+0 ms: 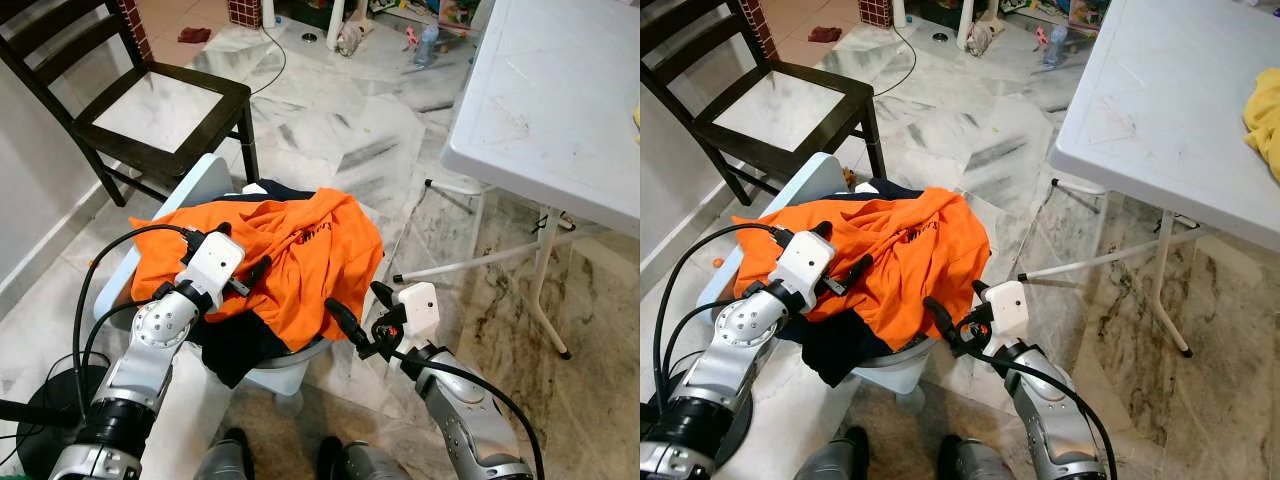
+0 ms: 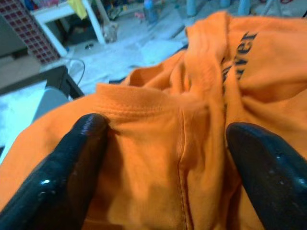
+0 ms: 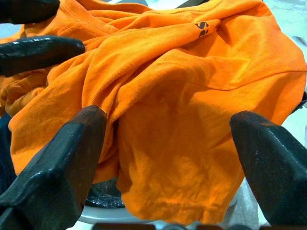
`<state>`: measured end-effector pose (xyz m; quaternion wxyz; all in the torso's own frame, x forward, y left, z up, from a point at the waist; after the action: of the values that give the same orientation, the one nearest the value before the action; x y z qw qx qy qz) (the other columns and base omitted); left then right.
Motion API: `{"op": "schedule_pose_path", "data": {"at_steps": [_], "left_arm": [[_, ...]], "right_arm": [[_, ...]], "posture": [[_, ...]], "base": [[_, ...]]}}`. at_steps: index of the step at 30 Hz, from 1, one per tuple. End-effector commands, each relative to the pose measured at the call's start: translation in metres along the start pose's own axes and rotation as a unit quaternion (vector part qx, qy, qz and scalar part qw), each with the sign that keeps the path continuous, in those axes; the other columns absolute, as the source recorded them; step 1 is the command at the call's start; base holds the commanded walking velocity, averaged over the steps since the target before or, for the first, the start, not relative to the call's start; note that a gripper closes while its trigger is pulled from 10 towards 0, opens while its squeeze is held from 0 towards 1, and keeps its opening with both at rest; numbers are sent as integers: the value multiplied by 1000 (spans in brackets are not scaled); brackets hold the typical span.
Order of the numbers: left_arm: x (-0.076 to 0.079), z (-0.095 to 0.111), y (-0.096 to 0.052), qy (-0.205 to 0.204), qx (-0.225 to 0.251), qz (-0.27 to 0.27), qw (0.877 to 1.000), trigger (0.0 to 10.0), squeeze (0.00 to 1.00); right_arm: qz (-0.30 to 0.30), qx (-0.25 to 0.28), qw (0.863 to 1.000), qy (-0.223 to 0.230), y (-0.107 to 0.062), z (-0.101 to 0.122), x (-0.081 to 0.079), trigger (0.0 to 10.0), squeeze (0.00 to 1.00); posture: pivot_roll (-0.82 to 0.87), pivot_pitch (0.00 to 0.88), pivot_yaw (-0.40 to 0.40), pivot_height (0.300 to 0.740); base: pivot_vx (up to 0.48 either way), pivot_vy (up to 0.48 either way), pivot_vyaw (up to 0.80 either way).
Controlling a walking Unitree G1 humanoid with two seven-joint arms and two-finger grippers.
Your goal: Hang hanger
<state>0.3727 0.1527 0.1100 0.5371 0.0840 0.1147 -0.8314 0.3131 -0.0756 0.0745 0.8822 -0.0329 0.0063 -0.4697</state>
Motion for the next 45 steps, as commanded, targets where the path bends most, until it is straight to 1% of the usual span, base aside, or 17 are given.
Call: {"op": "schedule_pose_path", "data": {"at_steps": [1,2,3,7,9,11,12,14,15,17,20,23,30,34,37,43,45], "left_arm": [[0,-10,-1,-10,-20,0,1000,10000,0],[-3,-14,-1,-17,-26,2,1000,235,0],[-5,-16,-1,-20,-30,4,999,0,0],[-10,-17,0,-19,-33,12,999,0,0],[-18,-13,1,-14,-24,25,999,0,0],[-19,-11,1,-14,-21,27,999,0,0],[-21,-5,2,-15,-8,35,999,745,0],[-22,-3,2,-14,-4,39,999,745,0],[-25,2,1,-25,8,49,998,10000,0],[-26,4,0,-31,14,52,998,10000,0],[-33,7,-3,-62,25,64,996,10000,0],[-36,5,-4,-71,20,67,995,10000,0],[-43,10,-5,-71,30,78,994,10000,0],[-42,16,-5,-69,41,73,994,10000,0],[-23,9,-7,-64,24,29,997,10000,0],[-6,2,-16,-61,13,-2,998,10000,0],[5,-2,-23,-65,8,-22,998,10000,0]], "right_arm": [[2,-8,1000,1,-3,-4,-2,10000,0],[2,-8,1000,1,-3,-5,-2,10000,0],[2,-9,1000,1,-3,-6,-2,10000,0],[3,-10,1000,1,-4,-6,-2,10000,0],[4,-11,1000,1,-4,-6,-3,10000,0],[4,-11,1000,1,-5,-7,-3,10000,0],[3,-11,1000,1,-5,-7,-3,10000,0],[3,-11,1000,1,-5,-7,-3,10000,0],[2,-11,1000,1,-5,-7,-3,10000,0],[2,-11,1000,1,-5,-7,-3,10000,0],[1,-12,1000,1,-5,-7,-3,10000,0],[1,-12,1000,2,-5,-7,-3,10000,0],[3,-12,1000,1,-4,-7,-3,10000,0],[3,-12,1000,1,-3,-6,-3,10000,0],[2,-13,1000,0,-4,-7,-3,10000,0],[1,-14,1000,-2,-4,-8,-2,10000,0],[1,-15,1000,-2,-4,-9,-1,10000,0]], "posture": [[126,262,-93,740],[127,264,-94,740],[127,264,-94,740],[125,265,-95,740],[124,266,-95,740],[123,267,-95,740],[123,266,-93,740],[122,267,-92,740],[121,269,-92,740],[121,269,-93,740],[124,271,-92,740],[128,271,-92,740],[128,272,-92,740],[127,270,-91,740],[124,267,-91,740],[128,264,-89,740],[133,263,-90,740]], "base": [[0,0,0],[0,0,0],[0,0,0],[0,0,0],[0,0,0],[0,0,0],[0,0,0],[0,0,0],[0,0,0],[0,0,0],[0,0,0],[0,0,0],[0,0,0],[0,0,0],[0,0,0],[0,0,0],[0,0,0]]}}
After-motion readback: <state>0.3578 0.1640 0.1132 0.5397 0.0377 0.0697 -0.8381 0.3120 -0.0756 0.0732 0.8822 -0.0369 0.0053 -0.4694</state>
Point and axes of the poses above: a point about 5 cm out from each wrist's last joint towards the gripper, its own y axis pointing out of the wrist towards the gripper, its own z axis along the axis of the wrist's last joint, x = y × z, the point moved 5 cm from there along y, pointing out of the wrist towards the gripper, and after that the axes turned 10 degrees about -y, right-handed, at the moved point
